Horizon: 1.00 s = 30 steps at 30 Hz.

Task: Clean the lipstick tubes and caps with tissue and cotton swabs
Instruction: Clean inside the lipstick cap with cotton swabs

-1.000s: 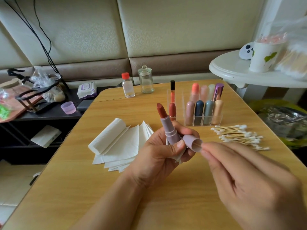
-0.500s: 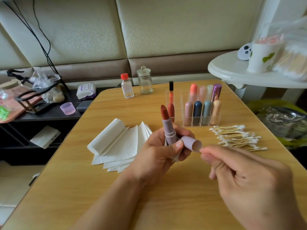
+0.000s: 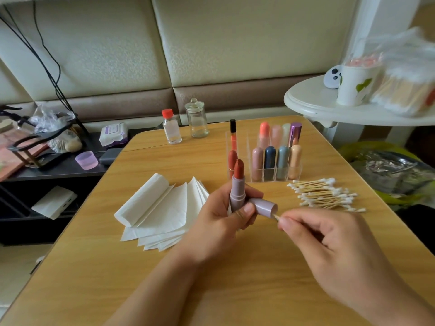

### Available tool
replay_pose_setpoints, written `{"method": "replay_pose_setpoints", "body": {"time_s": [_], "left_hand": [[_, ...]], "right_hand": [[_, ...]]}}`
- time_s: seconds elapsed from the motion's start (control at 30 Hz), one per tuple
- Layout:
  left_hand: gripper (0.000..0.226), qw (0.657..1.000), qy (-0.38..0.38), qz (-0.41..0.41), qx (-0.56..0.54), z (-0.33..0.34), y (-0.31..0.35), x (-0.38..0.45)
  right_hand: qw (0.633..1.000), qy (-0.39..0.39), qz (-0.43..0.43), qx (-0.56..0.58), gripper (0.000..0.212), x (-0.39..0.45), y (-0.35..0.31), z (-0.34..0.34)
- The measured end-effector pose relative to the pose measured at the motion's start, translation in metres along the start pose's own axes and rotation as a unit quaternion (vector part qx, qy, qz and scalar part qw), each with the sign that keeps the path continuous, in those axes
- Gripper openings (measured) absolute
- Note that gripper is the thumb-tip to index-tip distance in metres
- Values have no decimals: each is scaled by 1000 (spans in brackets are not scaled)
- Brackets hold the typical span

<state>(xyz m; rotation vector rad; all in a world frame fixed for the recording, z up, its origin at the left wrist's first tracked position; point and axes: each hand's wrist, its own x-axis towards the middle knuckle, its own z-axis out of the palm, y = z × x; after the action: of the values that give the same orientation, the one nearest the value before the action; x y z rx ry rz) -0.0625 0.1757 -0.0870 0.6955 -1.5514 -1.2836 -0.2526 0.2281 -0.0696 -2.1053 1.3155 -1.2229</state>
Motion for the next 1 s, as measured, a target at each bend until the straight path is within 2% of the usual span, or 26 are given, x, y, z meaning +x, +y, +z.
{"method": "replay_pose_setpoints", "body": {"time_s": [0.07,0.13,0.27,0.37,0.47,0.63,0.73,0.83,0.93,1.0], "left_hand": [[14,1000,4,-6,4,-2,0,0],[14,1000,0,-19,3,-4,-1,-1],[14,999,-1,-36,20,-2,-3,0],[15,999,4,-34,13,-1,-3,0],[14,999,4,-41,-11,-3,-2,0],[15,999,-4,-41,2,-2,-4,1],[14,999,5,-37,-13,-3,-4,1],[14,999,5,-42,-22,-3,-3,1],[14,999,-6,-45,-2,-4,-3,3],[13,999,-6,-43,3,-4,-3,2]], "right_hand": [[998,-61,11,16,38,0,2,-2],[995,-95,35,-5,34,3,7,-7],[995,-6,-4,-98,34,7,6,-5],[997,-31,-27,-59,27,3,0,1],[995,-88,-4,-36,36,5,9,-1],[997,-21,-19,-77,32,9,4,-1],[997,-64,-28,-45,32,6,1,0],[994,-97,1,-45,36,9,10,-4],[996,-38,-6,-77,36,12,8,-6],[998,-25,-26,-58,34,8,2,-6]]}}
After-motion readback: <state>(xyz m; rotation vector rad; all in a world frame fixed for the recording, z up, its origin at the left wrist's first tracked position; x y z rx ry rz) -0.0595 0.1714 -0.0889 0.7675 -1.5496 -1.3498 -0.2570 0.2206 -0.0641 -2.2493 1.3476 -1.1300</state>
